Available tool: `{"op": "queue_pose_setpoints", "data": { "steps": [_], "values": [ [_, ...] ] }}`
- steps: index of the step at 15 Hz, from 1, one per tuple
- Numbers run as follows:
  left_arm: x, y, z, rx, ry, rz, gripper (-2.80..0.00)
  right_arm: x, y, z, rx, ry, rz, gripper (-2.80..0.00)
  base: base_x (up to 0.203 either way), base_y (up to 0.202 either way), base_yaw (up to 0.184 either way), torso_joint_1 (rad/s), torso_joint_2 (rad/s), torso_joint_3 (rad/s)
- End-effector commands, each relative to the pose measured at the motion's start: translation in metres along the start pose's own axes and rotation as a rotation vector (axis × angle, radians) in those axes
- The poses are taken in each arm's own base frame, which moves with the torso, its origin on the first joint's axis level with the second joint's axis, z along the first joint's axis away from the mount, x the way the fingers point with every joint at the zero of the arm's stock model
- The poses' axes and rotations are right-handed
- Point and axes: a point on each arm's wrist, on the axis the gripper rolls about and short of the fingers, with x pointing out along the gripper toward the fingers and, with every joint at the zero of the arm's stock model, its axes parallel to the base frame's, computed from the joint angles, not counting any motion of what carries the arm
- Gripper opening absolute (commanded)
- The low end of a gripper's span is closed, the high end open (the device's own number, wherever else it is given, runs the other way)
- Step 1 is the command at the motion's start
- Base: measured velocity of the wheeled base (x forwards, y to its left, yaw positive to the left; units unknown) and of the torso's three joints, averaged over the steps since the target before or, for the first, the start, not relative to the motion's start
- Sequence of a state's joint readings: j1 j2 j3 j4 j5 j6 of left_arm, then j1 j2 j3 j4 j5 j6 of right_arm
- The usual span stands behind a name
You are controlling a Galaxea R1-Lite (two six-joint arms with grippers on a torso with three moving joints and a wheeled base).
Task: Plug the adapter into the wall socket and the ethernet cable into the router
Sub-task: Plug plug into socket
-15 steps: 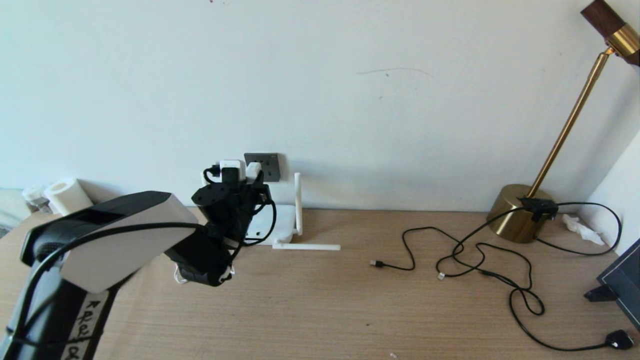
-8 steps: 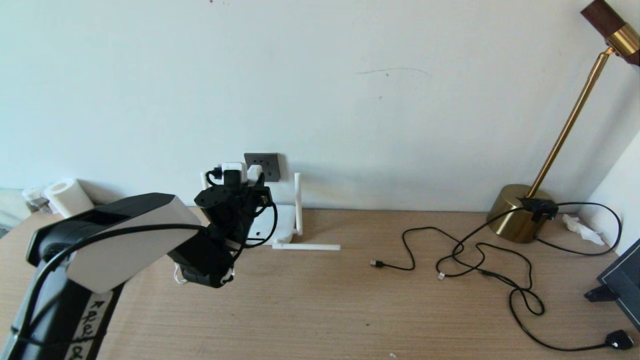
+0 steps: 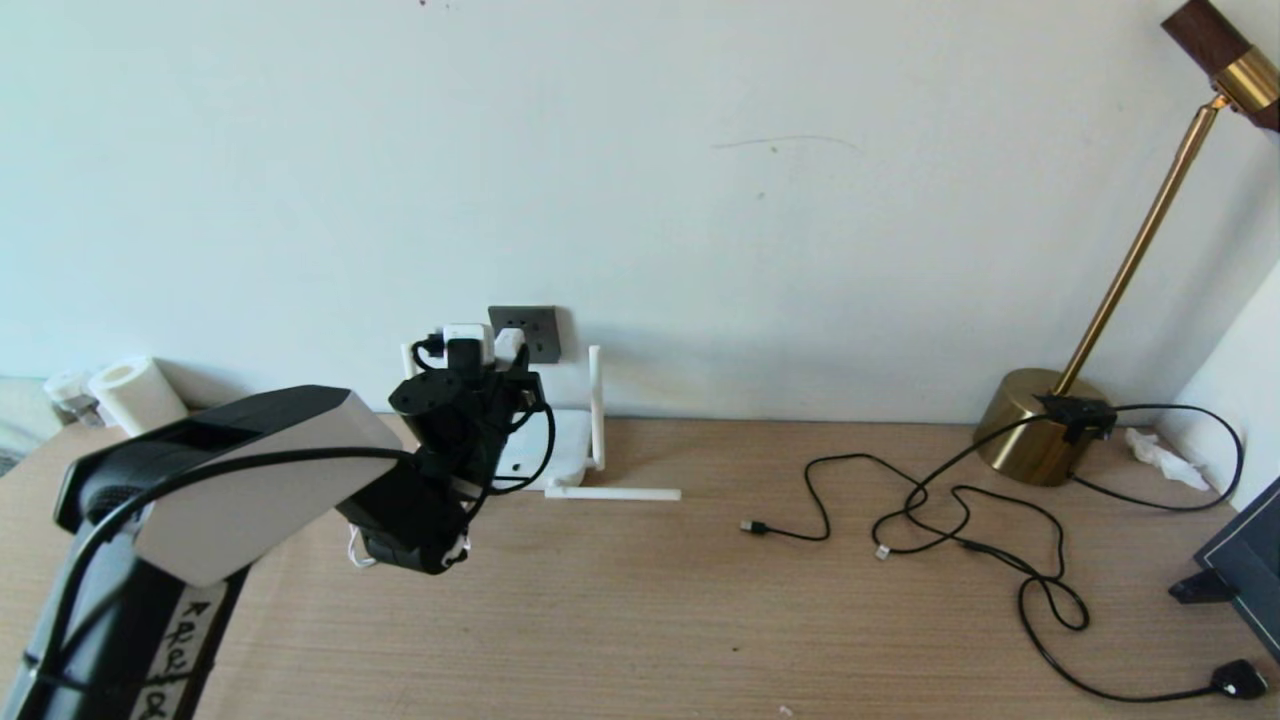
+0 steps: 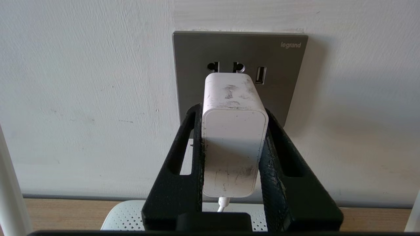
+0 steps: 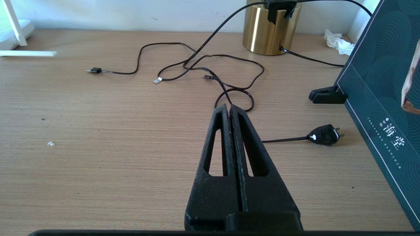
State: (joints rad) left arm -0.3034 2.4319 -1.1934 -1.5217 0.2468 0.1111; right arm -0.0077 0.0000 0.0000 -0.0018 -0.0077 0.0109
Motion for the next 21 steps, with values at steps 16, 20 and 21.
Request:
{"op": "queue_pose_setpoints", "data": {
  "steps": [16,20,21],
  "values": [
    [0.003,-0.002,-0.006,0.0,-0.009,0.004,-2.8,0.0,0.0,0.0,0.0,0.0,0.0,-2.8,0.0,0.0,0.0,0.0,0.0,0.0],
    [0.006,-0.002,-0.004,-0.003,-0.022,0.005,-2.8,0.0,0.0,0.0,0.0,0.002,0.0,-2.8,0.0,0.0,0.0,0.0,0.0,0.0],
    [0.006,-0.002,-0.004,-0.003,-0.022,0.005,-2.8,0.0,0.0,0.0,0.0,0.001,0.0,-2.8,0.0,0.0,0.0,0.0,0.0,0.0]
  ]
}}
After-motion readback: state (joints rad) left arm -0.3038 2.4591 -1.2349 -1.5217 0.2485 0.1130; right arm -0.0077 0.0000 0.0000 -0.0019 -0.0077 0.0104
